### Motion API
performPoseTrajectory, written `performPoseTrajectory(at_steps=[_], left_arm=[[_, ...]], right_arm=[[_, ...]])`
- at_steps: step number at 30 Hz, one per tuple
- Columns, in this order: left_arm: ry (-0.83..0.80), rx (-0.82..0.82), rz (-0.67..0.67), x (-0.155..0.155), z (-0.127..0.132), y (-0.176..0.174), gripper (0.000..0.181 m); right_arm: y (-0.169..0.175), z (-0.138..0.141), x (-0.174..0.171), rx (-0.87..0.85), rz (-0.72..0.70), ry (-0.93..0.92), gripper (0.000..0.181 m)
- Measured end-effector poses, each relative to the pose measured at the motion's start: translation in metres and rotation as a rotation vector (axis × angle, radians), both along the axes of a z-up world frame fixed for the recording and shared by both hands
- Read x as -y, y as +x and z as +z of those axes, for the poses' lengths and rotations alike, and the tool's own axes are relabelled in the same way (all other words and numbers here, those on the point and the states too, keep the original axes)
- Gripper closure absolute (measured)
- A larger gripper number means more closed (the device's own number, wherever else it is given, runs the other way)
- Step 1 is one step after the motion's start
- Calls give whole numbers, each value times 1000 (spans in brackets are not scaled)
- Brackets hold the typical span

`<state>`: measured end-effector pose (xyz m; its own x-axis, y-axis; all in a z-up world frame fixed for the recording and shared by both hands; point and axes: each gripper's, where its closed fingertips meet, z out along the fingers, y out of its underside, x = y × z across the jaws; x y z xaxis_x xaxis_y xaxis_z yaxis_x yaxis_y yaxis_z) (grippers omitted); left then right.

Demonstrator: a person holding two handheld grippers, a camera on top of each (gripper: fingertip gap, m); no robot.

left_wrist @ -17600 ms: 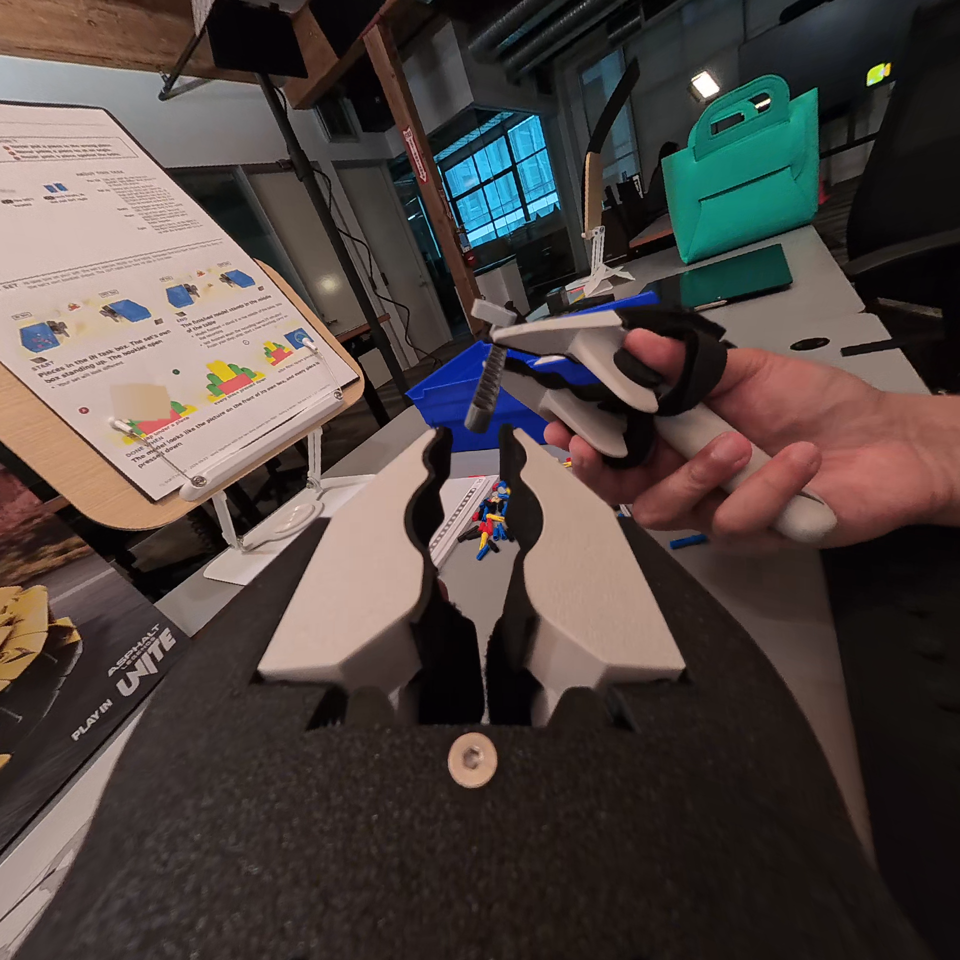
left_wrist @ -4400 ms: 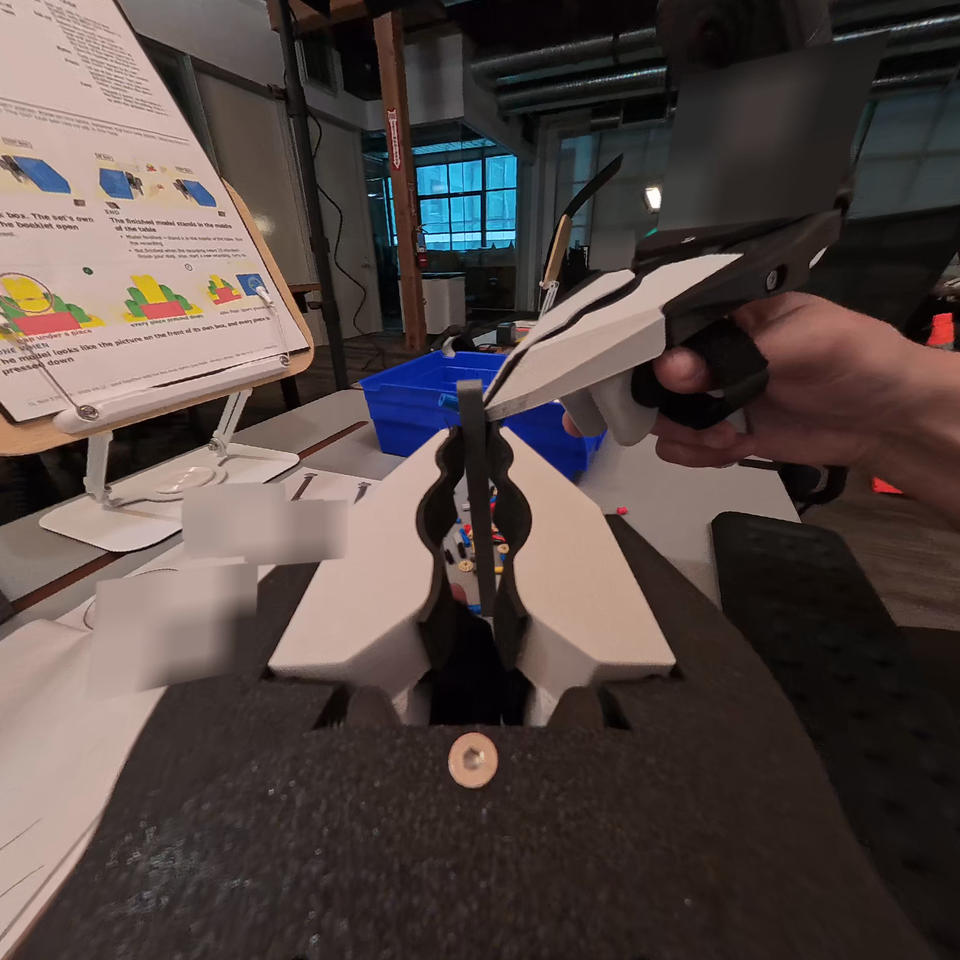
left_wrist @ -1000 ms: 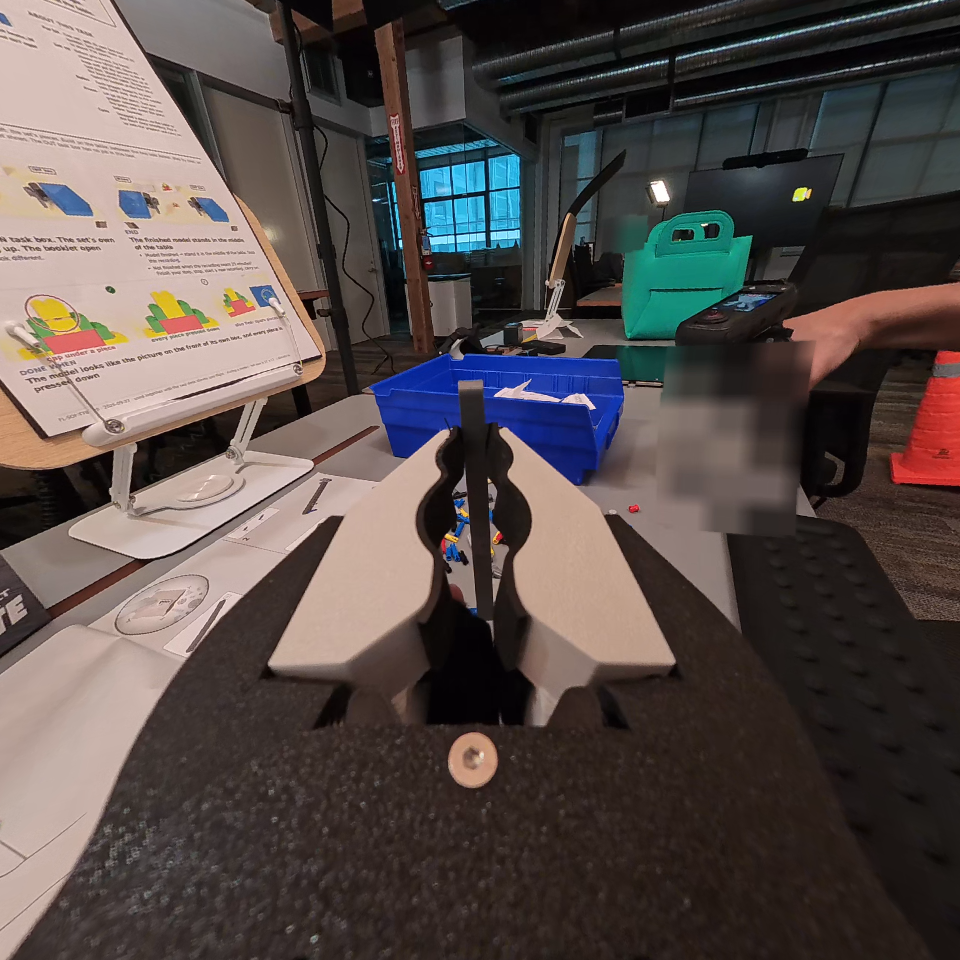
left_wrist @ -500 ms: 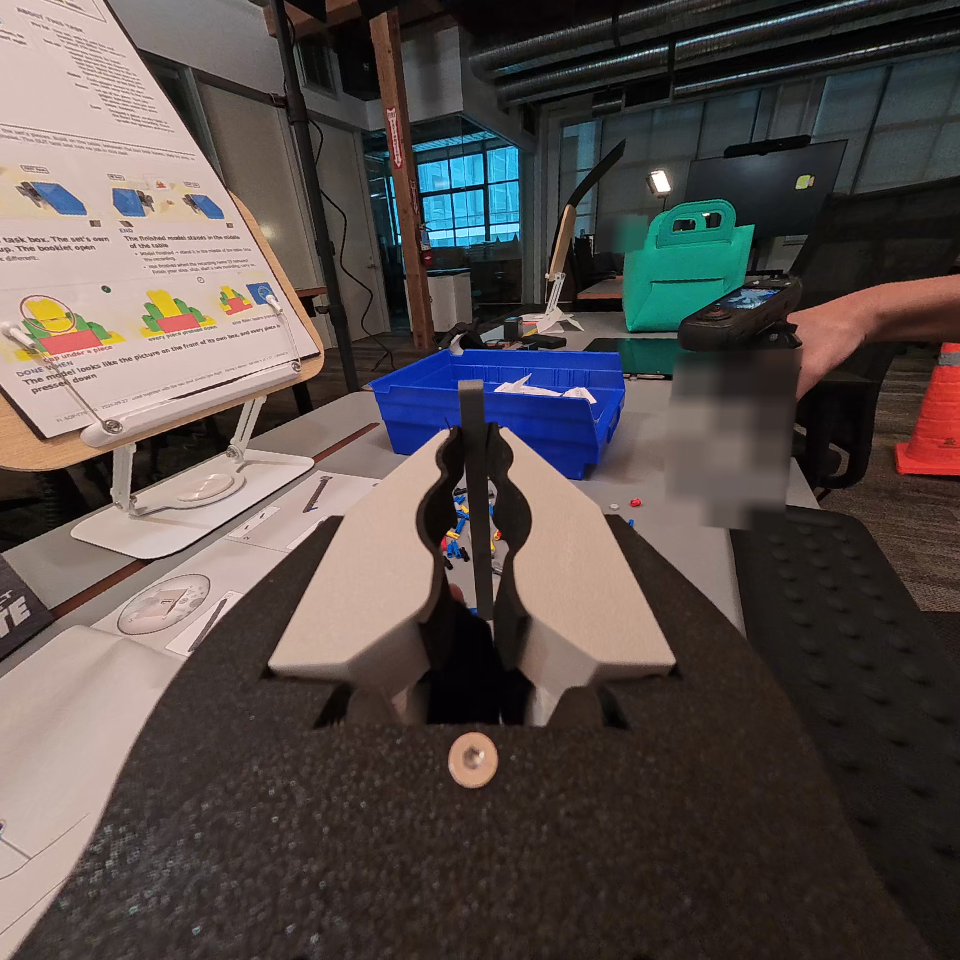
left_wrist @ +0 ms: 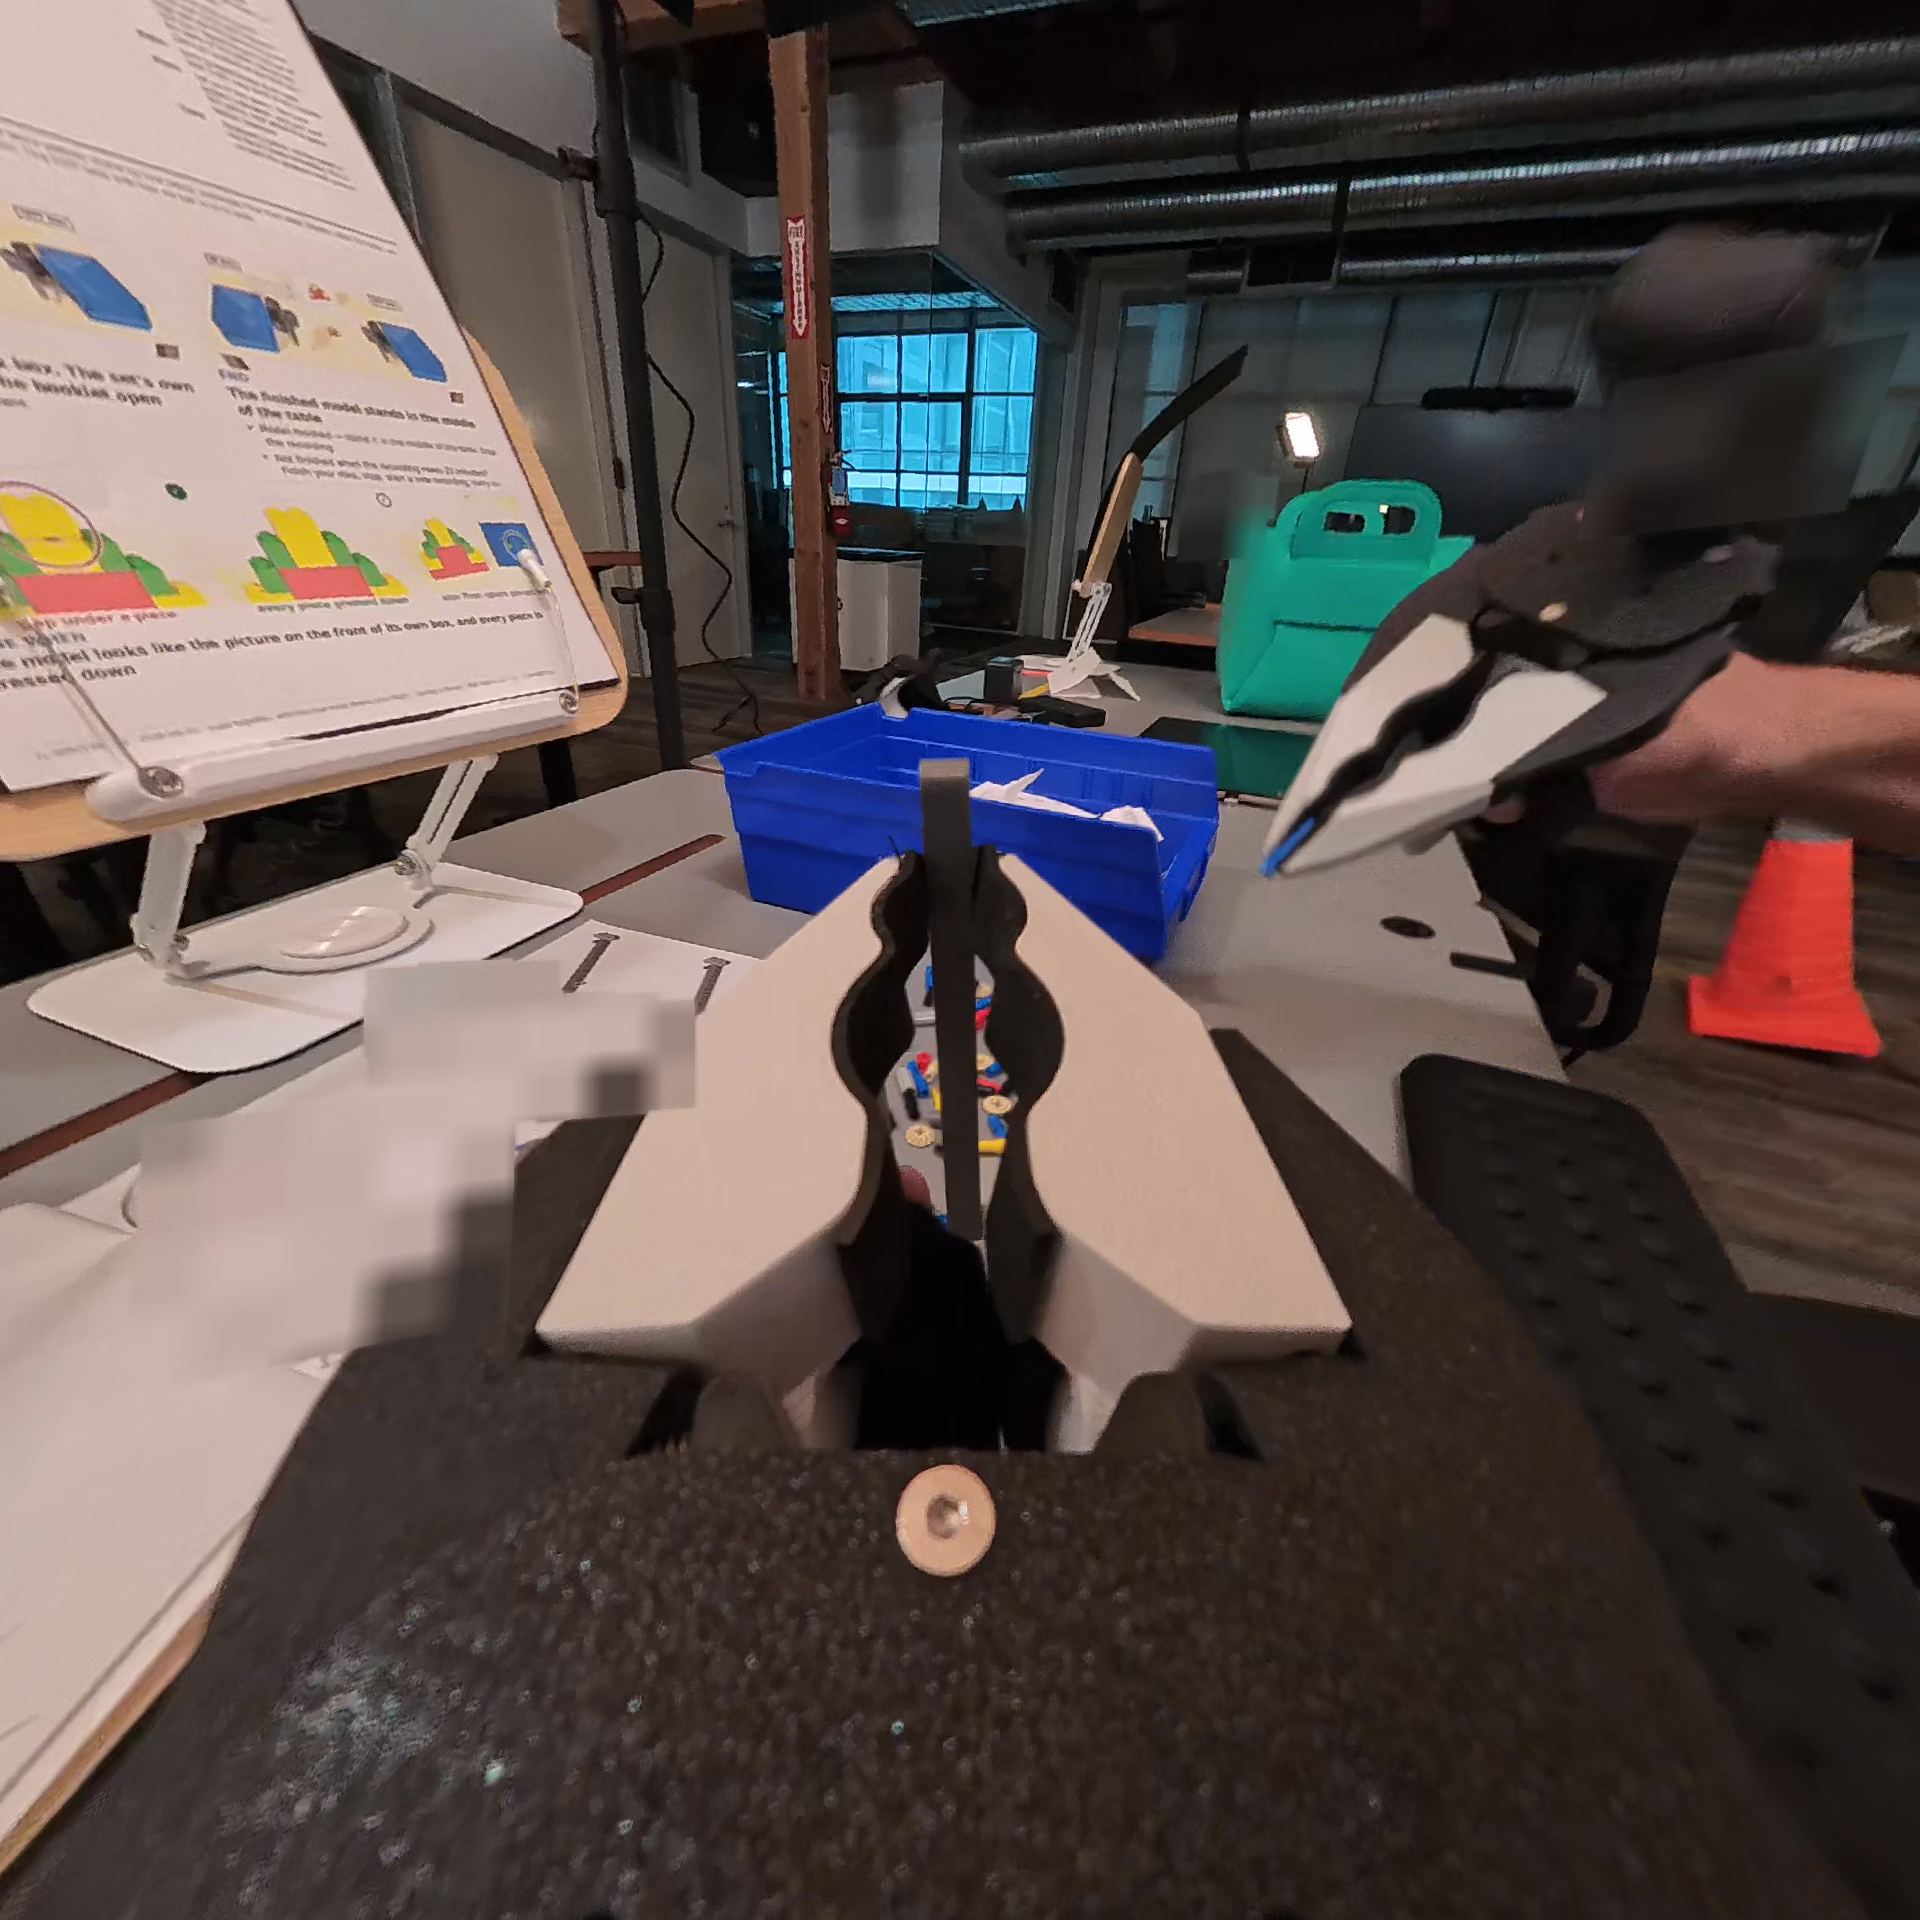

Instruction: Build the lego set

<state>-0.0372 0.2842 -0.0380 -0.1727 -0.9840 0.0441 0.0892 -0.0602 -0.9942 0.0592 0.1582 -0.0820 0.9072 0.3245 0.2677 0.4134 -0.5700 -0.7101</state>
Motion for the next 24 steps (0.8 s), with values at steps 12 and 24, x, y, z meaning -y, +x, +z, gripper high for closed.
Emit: performPoseTrajectory(at_steps=[12, 24], left_arm=[[-77, 6, 12, -5, 0, 0, 175], [-62, 12, 15, -5, 2, -1, 174]], right_arm=[[-115, 56, -134, -209, -261, 574, 177], [-115, 65, -137, -194, -259, 603, 177]])
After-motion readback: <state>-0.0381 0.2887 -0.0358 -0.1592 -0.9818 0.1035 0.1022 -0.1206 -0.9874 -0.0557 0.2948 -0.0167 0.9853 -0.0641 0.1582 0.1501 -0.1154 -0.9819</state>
